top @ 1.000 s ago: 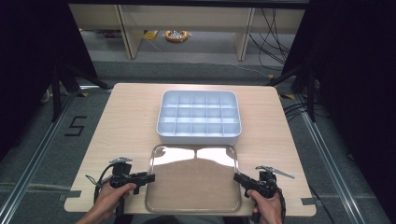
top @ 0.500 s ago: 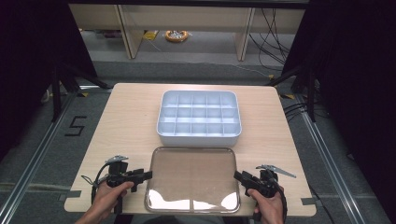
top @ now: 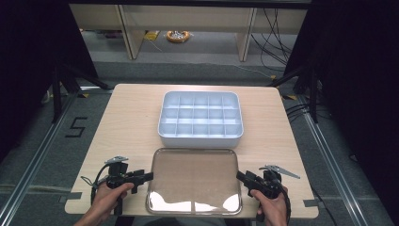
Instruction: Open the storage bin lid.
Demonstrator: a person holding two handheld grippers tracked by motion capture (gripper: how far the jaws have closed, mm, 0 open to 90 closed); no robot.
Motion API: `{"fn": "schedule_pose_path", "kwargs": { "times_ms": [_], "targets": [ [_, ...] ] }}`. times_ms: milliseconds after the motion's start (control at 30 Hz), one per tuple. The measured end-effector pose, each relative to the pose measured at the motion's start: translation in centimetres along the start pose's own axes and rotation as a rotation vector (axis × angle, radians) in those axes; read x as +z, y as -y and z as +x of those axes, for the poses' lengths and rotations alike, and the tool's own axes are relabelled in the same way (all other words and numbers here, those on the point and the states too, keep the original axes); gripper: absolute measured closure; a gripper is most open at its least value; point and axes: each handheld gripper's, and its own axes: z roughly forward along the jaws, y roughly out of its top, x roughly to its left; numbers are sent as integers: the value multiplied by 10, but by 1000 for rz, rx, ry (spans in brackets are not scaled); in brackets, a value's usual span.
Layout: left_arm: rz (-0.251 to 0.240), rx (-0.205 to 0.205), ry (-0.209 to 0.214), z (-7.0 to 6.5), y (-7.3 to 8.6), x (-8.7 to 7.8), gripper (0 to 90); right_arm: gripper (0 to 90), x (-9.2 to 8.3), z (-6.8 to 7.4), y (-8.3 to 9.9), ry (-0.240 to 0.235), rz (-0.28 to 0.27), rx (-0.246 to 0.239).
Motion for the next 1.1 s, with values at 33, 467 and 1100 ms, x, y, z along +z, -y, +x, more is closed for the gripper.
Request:
{"fn": "schedule_pose_path", "kwargs": {
  "times_ms": [33, 467, 1100],
  "targets": [
    [-5, 8, 2, 0, 0, 0, 446, 489, 1, -3, -1, 0, -13, -50],
    [-26, 43, 26, -1, -4, -4, 372, 369, -5, 1, -6, 43, -34, -91],
    [-35, 111, 7, -1, -4, -16, 291, 301, -13, 8, -4, 64, -23, -231]
  ]
}}
